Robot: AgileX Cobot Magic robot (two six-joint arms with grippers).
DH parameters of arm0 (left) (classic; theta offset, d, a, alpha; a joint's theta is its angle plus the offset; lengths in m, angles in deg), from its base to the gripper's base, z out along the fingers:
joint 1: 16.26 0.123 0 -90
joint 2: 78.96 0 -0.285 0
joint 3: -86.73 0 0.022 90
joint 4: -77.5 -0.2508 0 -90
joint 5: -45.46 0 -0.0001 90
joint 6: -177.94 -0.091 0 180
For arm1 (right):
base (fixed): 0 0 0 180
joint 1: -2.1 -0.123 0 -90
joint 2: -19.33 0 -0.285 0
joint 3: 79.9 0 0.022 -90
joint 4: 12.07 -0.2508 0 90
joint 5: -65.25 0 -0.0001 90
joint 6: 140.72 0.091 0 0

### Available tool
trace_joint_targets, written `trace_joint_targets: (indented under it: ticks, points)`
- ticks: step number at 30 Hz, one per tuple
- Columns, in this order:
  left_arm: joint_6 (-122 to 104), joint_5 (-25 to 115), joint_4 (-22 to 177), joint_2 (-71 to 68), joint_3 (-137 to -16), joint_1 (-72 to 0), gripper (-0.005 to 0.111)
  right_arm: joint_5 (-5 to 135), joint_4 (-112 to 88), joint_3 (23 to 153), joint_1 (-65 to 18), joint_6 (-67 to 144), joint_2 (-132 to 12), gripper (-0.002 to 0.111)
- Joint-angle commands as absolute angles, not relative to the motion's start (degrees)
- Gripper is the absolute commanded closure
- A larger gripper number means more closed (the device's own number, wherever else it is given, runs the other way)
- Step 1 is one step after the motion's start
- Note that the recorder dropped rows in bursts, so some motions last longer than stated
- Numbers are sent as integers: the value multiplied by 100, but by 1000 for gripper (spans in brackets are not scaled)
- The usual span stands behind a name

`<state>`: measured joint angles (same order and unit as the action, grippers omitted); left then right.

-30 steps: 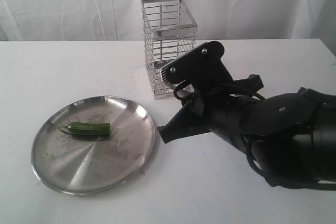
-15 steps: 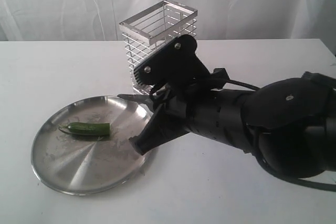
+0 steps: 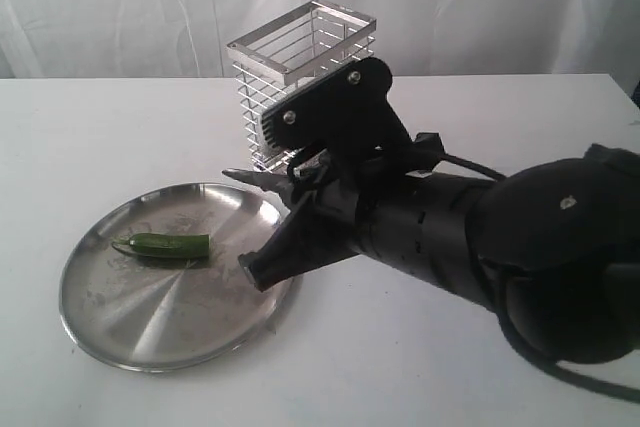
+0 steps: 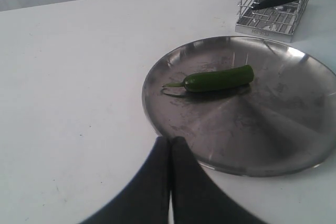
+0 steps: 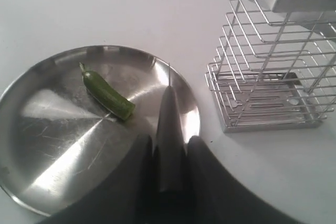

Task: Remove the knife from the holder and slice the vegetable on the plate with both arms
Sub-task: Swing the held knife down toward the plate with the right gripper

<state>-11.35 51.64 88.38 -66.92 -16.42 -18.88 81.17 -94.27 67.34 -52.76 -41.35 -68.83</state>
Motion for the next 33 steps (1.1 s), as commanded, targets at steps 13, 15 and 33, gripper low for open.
trace_joint_targets:
  ticks: [13,15,33]
  points:
    - [-1119,5151,8849,-6719,-1605,-1879,107,8233,-9200,6680,-5684,-4119,-6828,108]
    - [-1119,5151,8849,-6719,-1605,-1879,107,8303,-9200,6688,-5684,-3830,-6828,108]
    - [-1119,5151,8849,-6719,-1605,-1879,107,7954,-11202,7378,-5664,-7575,-6791,108]
